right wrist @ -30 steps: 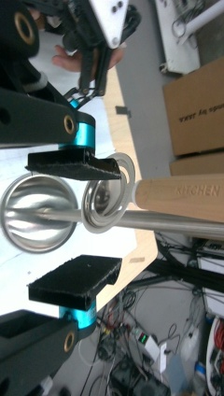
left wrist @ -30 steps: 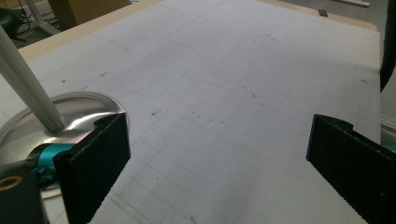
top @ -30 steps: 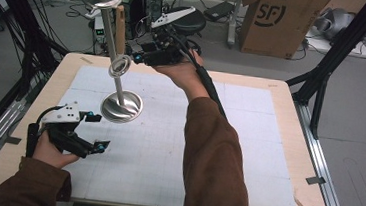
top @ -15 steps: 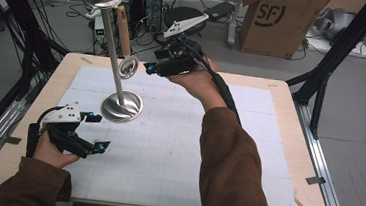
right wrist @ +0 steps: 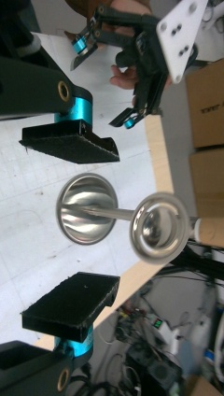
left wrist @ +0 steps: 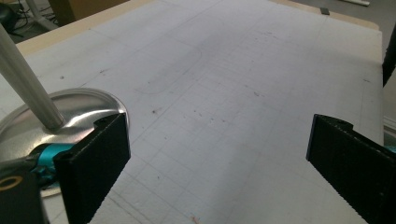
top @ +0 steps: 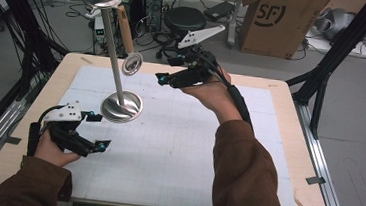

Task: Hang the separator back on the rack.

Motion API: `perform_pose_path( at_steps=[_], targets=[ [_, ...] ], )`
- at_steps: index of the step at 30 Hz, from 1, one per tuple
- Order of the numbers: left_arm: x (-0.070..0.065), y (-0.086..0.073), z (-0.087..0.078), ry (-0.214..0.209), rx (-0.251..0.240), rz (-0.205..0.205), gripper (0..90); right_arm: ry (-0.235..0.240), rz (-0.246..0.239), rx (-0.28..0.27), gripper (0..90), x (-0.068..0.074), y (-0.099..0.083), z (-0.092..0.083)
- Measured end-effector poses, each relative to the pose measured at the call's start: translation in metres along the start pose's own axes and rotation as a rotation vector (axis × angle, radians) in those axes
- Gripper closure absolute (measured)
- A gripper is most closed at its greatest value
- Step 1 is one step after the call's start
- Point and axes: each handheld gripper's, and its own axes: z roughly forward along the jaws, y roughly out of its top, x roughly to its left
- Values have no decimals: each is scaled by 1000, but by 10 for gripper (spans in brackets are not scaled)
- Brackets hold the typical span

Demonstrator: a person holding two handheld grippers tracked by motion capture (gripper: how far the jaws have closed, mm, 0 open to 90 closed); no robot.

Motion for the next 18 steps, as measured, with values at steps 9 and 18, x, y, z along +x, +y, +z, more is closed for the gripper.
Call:
perform_pose_path(
  at_steps=[9,18],
  targets=[
    [-1,1,-1,3,-3,6,69,-8,6,-26,306,8,-28,-20],
    [-1,2,-1,3,-10,3,68,-44,40,-41,289,15,-55,-42]
  ],
)
